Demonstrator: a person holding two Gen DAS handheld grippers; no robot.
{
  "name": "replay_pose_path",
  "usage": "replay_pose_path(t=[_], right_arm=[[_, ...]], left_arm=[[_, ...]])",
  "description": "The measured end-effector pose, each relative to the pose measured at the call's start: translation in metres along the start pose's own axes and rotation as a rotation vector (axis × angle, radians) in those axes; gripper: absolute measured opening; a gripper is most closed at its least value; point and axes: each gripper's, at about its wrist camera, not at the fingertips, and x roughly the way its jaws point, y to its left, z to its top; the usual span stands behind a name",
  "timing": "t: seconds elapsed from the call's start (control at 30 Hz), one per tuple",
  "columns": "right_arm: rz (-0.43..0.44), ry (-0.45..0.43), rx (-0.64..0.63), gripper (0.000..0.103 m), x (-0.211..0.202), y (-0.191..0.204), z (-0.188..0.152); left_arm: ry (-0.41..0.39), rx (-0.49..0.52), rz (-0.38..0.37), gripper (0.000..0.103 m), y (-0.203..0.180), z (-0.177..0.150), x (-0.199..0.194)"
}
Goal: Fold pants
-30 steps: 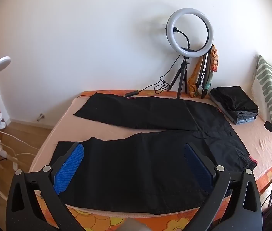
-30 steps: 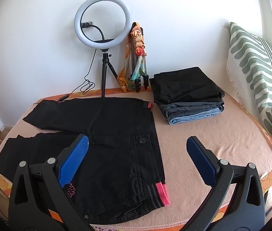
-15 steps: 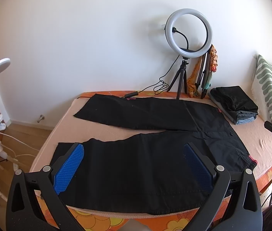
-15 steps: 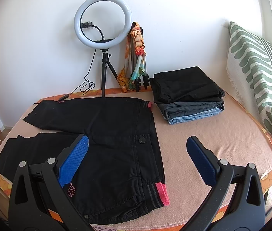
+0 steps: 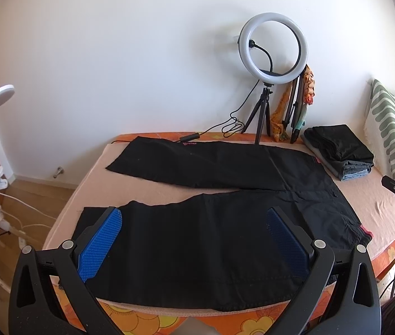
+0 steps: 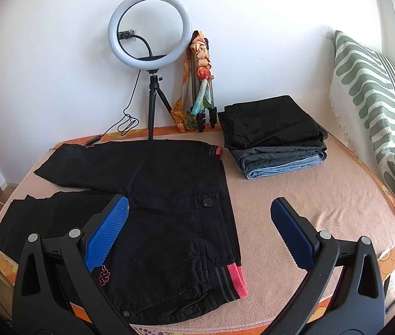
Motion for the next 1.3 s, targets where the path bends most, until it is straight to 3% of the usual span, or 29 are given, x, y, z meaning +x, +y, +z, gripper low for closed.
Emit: replay_pose_path(t=[1.3], right_arm=[[0.004,0.005,0.003,0.103,0.0017,0.0,-0.0016]], left_arm=[[-0.01,0.01,0.004,0.103,-0.0014,0.0026,0.0005]])
